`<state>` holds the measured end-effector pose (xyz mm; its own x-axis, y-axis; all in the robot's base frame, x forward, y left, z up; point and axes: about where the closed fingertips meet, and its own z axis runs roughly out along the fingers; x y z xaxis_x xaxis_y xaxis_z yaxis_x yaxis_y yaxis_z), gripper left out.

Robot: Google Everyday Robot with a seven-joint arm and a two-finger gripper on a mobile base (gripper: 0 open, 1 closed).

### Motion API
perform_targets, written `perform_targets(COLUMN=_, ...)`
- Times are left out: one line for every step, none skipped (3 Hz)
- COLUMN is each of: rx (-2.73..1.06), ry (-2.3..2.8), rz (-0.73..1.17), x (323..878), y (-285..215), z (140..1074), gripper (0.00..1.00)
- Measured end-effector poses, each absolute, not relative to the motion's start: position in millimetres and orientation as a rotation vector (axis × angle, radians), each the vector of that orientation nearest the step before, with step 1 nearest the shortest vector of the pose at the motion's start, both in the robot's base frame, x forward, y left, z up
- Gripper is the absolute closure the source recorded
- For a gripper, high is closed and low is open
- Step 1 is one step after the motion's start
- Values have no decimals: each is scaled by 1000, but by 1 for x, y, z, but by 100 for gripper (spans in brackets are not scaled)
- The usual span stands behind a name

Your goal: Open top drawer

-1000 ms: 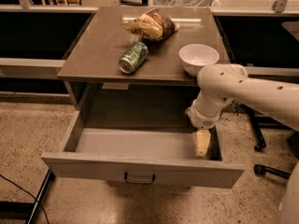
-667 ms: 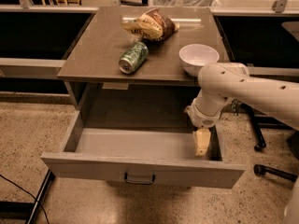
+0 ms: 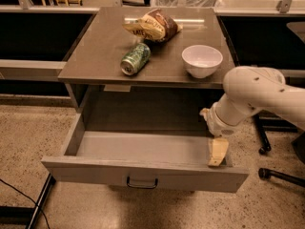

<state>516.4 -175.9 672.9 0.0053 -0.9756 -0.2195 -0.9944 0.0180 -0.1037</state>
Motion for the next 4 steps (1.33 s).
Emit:
perform_targets(rx=-2016, ry=2088, rz=130, x=490, y=-186, z=673, gripper=0)
perform_targets(rx=-2016, ry=2088, rz=129, x=490, y=-186, z=673, gripper=0)
perform_targets(rx=-1997, ry=2056, rz=43, x=474, y=-190, z=699, gripper=0)
perform_targets(rx=-2021, ry=1959, rz=-51, x=457, y=-193, z=758, gripper=0)
